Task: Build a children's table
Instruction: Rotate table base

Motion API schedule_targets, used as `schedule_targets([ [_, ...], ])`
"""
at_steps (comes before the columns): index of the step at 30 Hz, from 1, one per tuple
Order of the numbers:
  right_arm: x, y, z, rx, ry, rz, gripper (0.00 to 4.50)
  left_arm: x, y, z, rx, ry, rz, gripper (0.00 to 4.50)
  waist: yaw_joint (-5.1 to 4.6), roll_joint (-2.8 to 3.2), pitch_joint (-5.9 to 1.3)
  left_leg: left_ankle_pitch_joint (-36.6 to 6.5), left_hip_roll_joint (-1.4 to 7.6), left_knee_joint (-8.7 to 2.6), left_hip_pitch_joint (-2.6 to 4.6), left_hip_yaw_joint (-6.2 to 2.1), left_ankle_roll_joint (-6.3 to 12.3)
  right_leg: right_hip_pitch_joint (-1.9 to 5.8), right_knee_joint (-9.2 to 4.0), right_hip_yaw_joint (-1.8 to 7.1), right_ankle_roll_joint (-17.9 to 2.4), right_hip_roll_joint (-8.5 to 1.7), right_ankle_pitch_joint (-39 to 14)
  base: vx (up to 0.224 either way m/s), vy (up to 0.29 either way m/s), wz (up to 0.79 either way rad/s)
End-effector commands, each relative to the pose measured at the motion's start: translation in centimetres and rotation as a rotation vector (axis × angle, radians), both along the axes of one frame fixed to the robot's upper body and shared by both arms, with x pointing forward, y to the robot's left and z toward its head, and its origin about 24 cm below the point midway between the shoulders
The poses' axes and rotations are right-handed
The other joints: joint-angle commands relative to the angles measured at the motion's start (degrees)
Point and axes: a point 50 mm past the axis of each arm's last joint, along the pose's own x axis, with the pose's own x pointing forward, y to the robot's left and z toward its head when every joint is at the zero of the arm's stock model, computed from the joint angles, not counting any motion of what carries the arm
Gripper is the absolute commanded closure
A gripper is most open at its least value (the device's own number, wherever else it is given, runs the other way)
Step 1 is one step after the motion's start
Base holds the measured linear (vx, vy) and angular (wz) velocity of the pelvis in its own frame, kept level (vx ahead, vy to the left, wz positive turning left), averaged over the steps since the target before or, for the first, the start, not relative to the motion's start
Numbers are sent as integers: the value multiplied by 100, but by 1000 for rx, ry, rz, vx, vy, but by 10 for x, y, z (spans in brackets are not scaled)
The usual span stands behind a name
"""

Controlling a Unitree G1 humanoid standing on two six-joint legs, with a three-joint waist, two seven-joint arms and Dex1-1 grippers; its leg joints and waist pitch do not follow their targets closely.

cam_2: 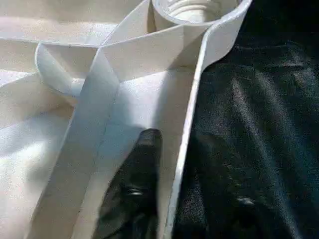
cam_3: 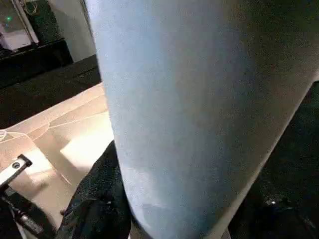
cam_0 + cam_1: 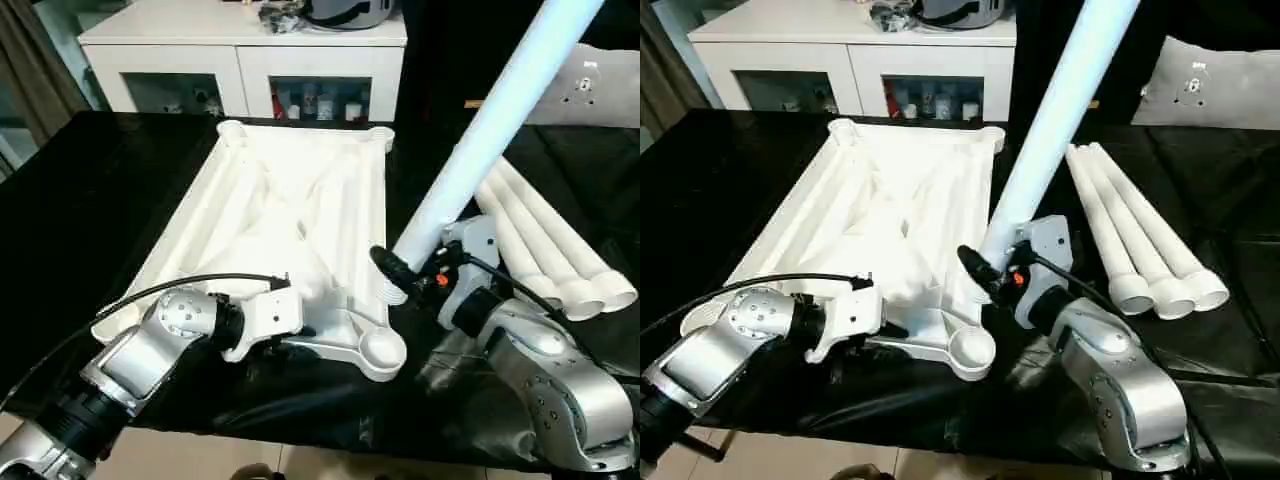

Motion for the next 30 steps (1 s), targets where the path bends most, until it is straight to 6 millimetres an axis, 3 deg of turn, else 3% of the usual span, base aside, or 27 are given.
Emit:
schedule_targets([
  [1,-1,6,5,-3,-15,38,257,2,3,2,-12,-3,23,347,-3,-1,-331,-1198,266,-483,13,-104,-40,269,-564,351,-512,-545,-2115,0,0,0],
  [3,-1,6,5,-5,-13,42,257,2,3,1,-13,0,23,378,0,2,-334,-1188,269,-486,14,-106,-37,270,-564,353,-501,-546,-2115,0,0,0],
  [11,2,9,3,-19,-8,24,257,0,6,-11,59,25,27,427,-10,8,-328,-1198,265,-493,12,-111,-43,261,-576,358,-447,-549,-2202,0,0,0],
  [15,3,10,5,-42,-47,22,257,7,9,-10,46,38,128,445,-14,-1,-328,-1219,258,-489,4,-107,-54,276,-568,358,-468,-561,-2238,0,0,0],
  [21,2,15,6,-62,-31,92,257,13,11,-5,-14,-1,321,450,-73,-40,-318,-1134,240,-472,-23,-117,17,301,-577,337,-412,-556,-2438,0,0,0],
  [23,4,16,7,-44,-18,128,257,12,11,-3,-48,-19,403,450,-116,-159,-324,-1011,231,-448,-53,-93,97,313,-590,331,-389,-553,-2462,0,0,0],
  [24,5,16,7,-39,-14,133,257,12,10,-2,-53,-24,414,450,-100,-110,-327,-930,235,-454,-51,-106,122,295,-588,331,-383,-546,-2395,0,0,0],
  [25,7,15,7,-38,-13,136,257,11,9,0,-60,-32,405,450,-120,-179,-324,-920,237,-454,-54,-100,136,292,-589,329,-383,-533,-2353,0,0,0],
  [30,20,15,5,-46,-31,142,257,8,3,2,-80,-57,307,450,-56,-183,-336,-843,267,-458,-6,-88,181,256,-552,339,-588,-542,-1977,0,0,0],
])
